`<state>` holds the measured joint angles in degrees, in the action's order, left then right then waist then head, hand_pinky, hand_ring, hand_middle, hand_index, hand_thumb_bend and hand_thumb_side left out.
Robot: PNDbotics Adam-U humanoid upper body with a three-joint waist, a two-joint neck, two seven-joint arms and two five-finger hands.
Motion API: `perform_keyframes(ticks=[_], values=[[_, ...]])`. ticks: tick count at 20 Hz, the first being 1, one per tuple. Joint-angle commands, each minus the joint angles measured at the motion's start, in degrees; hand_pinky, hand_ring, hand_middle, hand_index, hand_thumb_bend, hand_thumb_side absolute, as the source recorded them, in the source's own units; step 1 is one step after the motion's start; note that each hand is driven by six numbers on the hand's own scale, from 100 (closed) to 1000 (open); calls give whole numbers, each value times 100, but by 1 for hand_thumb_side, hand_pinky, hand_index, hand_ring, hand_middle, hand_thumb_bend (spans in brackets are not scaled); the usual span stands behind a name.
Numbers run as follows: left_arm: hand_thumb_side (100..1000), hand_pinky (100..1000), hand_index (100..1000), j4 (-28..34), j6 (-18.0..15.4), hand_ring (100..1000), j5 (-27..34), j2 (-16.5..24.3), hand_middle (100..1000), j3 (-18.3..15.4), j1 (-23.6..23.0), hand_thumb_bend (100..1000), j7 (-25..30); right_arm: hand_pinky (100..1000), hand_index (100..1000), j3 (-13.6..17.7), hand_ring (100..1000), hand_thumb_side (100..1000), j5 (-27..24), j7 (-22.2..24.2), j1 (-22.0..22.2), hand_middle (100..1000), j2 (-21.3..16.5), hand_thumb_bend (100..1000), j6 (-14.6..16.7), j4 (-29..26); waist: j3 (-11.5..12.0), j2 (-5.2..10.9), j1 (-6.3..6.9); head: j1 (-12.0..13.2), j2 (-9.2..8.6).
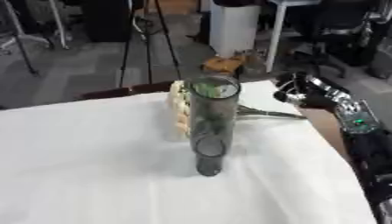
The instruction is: Arrange flowers into the vase.
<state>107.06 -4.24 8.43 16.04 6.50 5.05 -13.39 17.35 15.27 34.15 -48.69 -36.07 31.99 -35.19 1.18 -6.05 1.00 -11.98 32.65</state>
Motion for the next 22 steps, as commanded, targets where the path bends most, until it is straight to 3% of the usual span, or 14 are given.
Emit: perform_keyframes(ticks=[1, 10, 18, 20, 22], values=[[799, 562, 928, 83, -3, 479, 12, 55, 532, 2, 66, 706, 29, 683, 841, 57, 705, 531, 331, 1652, -200, 721, -209, 606, 1858, 95, 15, 88, 24, -36, -67], [798, 561, 927, 109, 17, 478, 28, 62, 533, 18, 90, 705, 48, 683, 838, -79, 706, 534, 1176, 1014, -389, 718, -4, 611, 1610, 443, 134, 78, 57, -115, -86], [798, 561, 927, 116, 23, 478, 32, 60, 533, 16, 88, 705, 48, 683, 838, 38, 706, 534, 1995, 507, -426, 718, 137, 611, 1664, 430, 137, 79, 66, -115, -87], [798, 561, 926, 130, 26, 478, 40, 55, 533, 29, 115, 706, 57, 777, 832, 67, 787, 552, 2193, 357, -496, 749, 255, 594, 1631, 387, 221, 45, 92, -194, -103], [798, 561, 926, 141, 32, 478, 49, 50, 533, 38, 137, 706, 65, 812, 834, 137, 819, 558, 2379, 183, -529, 774, 315, 587, 1503, 268, 271, 20, 99, -234, -117]])
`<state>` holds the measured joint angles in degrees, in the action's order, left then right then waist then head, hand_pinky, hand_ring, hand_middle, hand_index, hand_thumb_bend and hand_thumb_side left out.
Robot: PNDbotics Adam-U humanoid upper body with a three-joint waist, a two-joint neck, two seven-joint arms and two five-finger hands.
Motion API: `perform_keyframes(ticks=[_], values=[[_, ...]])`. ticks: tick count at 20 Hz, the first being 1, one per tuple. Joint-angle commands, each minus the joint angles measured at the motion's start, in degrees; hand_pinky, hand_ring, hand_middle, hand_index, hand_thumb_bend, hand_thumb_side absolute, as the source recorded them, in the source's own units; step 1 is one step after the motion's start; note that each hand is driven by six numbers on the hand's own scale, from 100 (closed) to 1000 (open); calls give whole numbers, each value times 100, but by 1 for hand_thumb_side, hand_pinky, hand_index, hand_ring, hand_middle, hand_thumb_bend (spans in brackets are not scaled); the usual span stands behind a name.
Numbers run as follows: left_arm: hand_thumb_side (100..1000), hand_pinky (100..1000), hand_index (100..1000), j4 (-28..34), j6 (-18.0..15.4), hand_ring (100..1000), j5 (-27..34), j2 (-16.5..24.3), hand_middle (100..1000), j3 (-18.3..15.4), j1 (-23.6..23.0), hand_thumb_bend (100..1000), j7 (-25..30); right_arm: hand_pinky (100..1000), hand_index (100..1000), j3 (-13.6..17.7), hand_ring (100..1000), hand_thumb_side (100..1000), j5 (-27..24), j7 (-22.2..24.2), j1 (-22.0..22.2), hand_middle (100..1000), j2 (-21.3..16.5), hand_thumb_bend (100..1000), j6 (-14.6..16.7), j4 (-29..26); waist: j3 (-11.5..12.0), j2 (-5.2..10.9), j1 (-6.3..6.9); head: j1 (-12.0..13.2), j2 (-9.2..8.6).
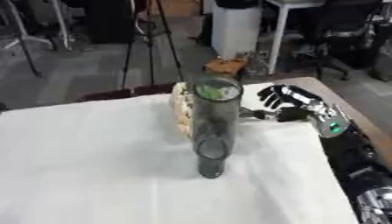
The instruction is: Arrange flowers into the vase.
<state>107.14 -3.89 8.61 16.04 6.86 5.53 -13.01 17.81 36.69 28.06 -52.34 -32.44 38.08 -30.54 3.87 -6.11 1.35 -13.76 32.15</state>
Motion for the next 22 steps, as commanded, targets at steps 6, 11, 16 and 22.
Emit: perform_keyframes(ticks=[6, 11, 16, 22], values=[[799, 561, 926, 144, 3, 477, 37, 42, 533, 5, 121, 707, 33, 854, 837, 152, 858, 561, 856, 175, -183, 804, -35, 578, 662, -227, 66, -32, 69, -111, -90], [799, 561, 927, 155, 9, 477, 41, 42, 533, 7, 147, 706, 36, 871, 837, 176, 873, 562, 1368, -337, -179, 813, -82, 577, 508, -45, 98, -83, 89, -171, -118], [799, 561, 926, 171, 19, 477, 48, 38, 533, 24, 178, 707, 56, 876, 838, 190, 877, 562, 1891, -860, -198, 814, -134, 575, 393, 175, 160, -115, 108, -236, -152], [799, 561, 926, 187, 32, 477, 50, 43, 533, 18, 180, 706, 58, 874, 837, 301, 875, 561, 2511, -1484, -194, 810, -261, 575, 267, 406, 254, -121, 127, -315, -204]])
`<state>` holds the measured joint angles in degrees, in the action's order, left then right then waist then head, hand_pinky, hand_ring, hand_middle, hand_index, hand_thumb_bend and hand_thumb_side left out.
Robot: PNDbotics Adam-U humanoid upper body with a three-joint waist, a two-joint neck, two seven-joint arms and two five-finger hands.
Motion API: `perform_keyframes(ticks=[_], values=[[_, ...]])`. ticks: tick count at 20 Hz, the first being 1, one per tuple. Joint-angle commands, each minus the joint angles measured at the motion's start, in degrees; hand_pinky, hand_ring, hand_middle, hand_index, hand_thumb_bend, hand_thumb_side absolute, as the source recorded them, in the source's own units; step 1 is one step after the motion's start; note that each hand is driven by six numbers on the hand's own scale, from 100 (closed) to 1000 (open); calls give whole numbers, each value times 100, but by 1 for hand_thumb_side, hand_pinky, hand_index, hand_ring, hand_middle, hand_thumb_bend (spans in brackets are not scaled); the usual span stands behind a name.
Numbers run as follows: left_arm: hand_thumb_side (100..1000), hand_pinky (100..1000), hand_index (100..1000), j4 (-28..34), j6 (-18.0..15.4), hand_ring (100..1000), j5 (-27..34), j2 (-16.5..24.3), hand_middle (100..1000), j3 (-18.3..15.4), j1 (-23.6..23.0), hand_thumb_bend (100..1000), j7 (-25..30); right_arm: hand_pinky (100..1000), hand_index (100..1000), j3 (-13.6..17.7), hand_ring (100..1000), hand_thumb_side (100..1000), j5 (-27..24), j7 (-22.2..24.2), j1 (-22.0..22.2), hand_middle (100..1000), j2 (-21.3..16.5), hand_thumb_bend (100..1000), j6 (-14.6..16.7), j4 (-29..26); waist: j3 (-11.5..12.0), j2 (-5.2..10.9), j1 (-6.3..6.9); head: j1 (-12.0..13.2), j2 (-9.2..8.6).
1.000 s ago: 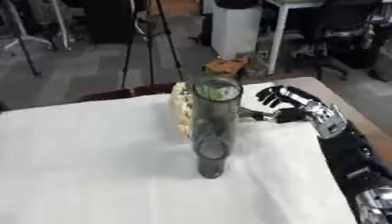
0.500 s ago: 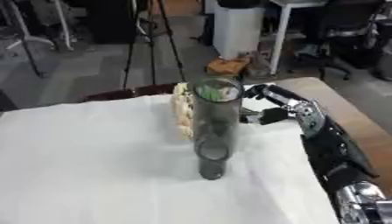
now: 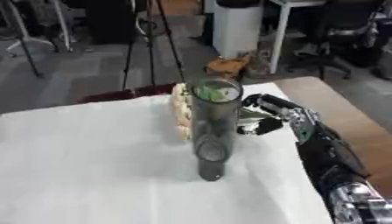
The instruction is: Arrange flowers into the vase.
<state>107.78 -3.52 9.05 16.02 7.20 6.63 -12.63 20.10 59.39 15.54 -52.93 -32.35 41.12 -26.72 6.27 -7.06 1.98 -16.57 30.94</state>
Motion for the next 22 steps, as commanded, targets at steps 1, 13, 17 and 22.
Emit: perform_keyframes(ticks=[1, 13, 17, 22], values=[[799, 561, 926, 126, -4, 477, 6, 45, 533, -18, 71, 706, 20, 873, 837, 98, 875, 560, 320, -330, -132, 810, -301, 575, -44, 67, 25, -25, 65, -45, -91], [799, 562, 925, 138, 11, 477, 12, 61, 533, 3, 83, 705, 48, 859, 833, -465, 863, 556, 330, -1591, -124, 795, -617, 575, -4, 1142, 45, -14, 72, -115, -119], [800, 562, 925, 142, 18, 477, 18, 61, 533, 13, 81, 705, 61, 854, 832, -814, 858, 556, 76, -1992, -166, 790, -721, 572, 96, 1531, 103, -20, 78, -155, -122], [800, 562, 925, 143, 23, 477, 26, 61, 533, 20, 83, 705, 70, 846, 832, -1244, 851, 555, -110, -2518, -228, 786, -764, 573, 277, 1950, 118, -22, 86, -182, -121]])
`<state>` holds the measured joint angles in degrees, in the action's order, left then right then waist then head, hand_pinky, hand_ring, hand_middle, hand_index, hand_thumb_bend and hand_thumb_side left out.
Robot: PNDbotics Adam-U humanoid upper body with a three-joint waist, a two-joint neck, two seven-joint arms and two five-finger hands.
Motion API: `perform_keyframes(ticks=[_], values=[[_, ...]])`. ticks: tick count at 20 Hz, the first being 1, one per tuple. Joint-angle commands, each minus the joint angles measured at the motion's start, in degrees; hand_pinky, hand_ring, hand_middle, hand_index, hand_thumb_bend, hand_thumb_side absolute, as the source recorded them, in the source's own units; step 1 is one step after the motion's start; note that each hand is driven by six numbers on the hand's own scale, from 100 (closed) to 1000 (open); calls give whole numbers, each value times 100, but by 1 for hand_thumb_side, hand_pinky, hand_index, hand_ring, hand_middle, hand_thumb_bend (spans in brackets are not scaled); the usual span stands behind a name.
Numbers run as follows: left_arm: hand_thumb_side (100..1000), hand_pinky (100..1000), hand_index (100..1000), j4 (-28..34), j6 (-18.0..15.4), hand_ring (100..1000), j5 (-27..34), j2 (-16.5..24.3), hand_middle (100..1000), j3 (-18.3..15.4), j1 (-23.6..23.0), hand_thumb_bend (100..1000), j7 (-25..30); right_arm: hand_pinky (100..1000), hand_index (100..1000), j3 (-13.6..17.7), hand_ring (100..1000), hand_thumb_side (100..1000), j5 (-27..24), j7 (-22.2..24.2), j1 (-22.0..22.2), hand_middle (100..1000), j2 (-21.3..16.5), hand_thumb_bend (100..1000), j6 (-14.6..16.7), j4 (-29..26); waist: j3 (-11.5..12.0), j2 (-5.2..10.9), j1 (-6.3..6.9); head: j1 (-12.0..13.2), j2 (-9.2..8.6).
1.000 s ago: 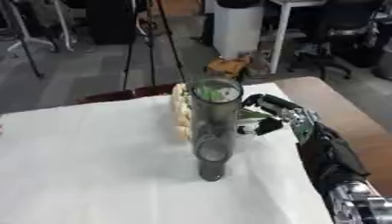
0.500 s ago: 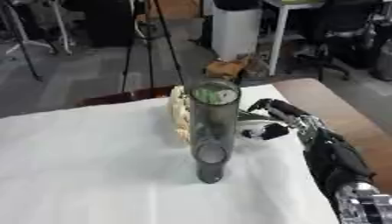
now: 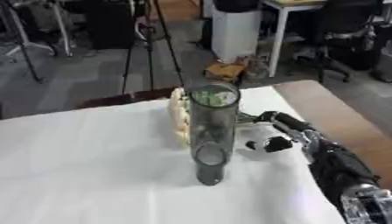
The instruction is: Arrange flowers into the vase.
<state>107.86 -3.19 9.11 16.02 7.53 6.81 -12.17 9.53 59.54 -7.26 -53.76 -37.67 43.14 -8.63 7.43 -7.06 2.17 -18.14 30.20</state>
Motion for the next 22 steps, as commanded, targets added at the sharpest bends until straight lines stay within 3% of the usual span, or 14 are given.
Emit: perform_keyframes(ticks=[1, 7, 8, 9, 13, 17, 22], values=[[800, 563, 926, 135, -10, 477, 21, 62, 533, -11, 66, 705, 26, 844, 832, -268, 849, 555, -150, -345, -160, 785, -237, 575, 117, 221, 3, -23, 67, -28, -47], [800, 563, 926, 129, -6, 477, 26, 64, 533, 1, 63, 704, 40, 833, 831, -642, 841, 539, -246, -988, -291, 777, -253, 583, 321, 547, 13, -20, 59, -46, -38], [800, 563, 926, 129, -8, 477, 26, 64, 533, 0, 62, 704, 40, 831, 831, -679, 839, 592, -227, -1091, -326, 776, -250, 558, 364, 562, 10, -17, 55, -46, -35], [800, 563, 926, 127, -9, 477, 25, 65, 533, -1, 61, 705, 41, 831, 831, -709, 839, 533, -195, -1192, -366, 774, -244, 586, 403, 576, 6, -14, 49, -49, -33], [799, 563, 926, 117, -17, 477, 19, 69, 533, 1, 66, 705, 44, 833, 831, -727, 841, 524, -35, -1441, -496, 775, -222, 588, 514, 531, 3, -4, 16, -67, -53], [798, 563, 925, 117, -29, 477, 8, 78, 533, 0, 96, 705, 48, 837, 832, -685, 846, 532, 72, -1520, -503, 779, -242, 586, 446, 572, 97, -5, -33, -74, -105], [797, 563, 924, 125, -31, 477, -3, 82, 533, -18, 90, 704, 39, 836, 832, -918, 845, 532, 8, -1828, -404, 778, -360, 586, 527, 848, 293, 4, -39, -94, -151]])
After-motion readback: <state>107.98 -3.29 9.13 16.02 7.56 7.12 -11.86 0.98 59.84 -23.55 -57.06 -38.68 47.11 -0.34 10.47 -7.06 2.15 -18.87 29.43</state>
